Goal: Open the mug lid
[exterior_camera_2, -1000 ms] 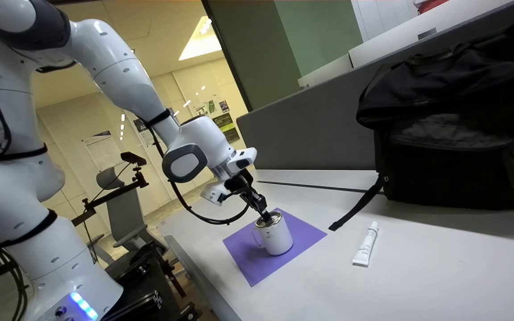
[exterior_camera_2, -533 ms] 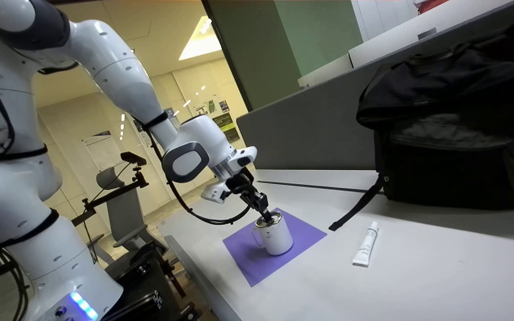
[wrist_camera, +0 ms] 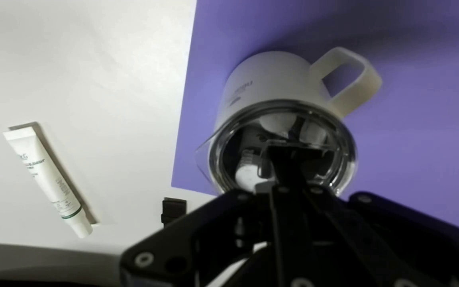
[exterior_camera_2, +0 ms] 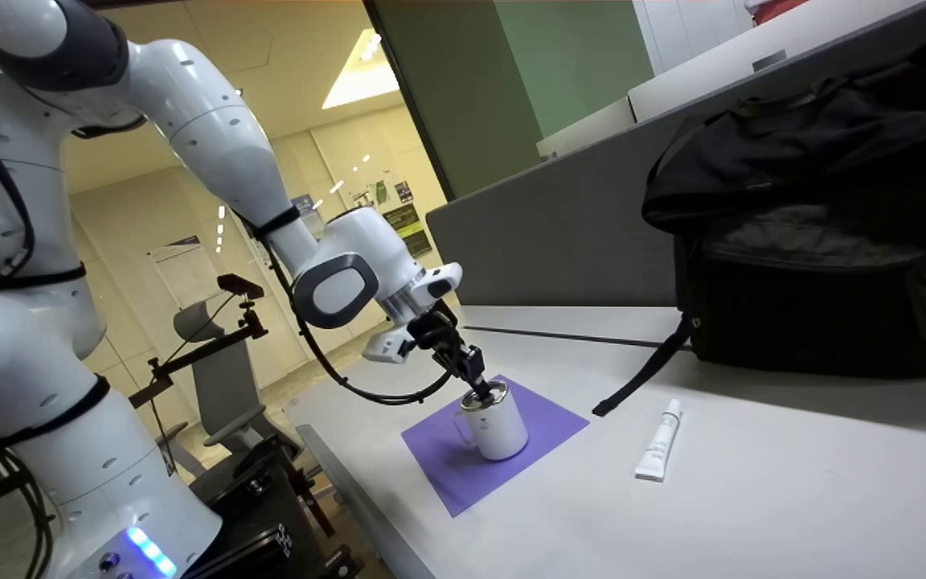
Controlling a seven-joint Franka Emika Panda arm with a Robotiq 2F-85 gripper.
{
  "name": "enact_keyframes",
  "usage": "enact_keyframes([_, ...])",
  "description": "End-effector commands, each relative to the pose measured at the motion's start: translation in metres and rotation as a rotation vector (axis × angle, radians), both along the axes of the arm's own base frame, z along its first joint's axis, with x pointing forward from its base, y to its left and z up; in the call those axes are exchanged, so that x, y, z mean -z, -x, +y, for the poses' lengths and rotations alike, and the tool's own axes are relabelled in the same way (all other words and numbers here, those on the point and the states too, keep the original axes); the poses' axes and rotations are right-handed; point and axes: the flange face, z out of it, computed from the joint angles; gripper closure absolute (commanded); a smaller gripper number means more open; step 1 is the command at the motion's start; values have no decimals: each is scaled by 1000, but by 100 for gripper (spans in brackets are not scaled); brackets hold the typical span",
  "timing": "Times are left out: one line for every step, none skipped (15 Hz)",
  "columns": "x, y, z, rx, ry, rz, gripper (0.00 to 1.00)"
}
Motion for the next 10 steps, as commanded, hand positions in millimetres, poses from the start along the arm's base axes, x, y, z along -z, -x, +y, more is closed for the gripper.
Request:
enact_keyframes([-7,-12,-1,61,-38,-2,100])
enact_keyframes([-18,-17,-1,74,-47,-5,100])
enact_keyframes([-26,-23,-2,82,-53,-8,100])
enact_keyframes([-40,-29,-3,90,-60,-5,100])
enact_keyframes([-53,-35,-6,92,-63,4,100])
enact_keyframes([-67,-41,-7,94,-72,23,100])
enact_keyframes([-81,-46,-8,92,-93,44,100])
enact_keyframes([-94,-50,-10,87,-118,68,100])
enact_keyframes([-106,-53,-12,77,-140,96,100])
enact_keyframes([-121,-55,-17,79,-160,121,74])
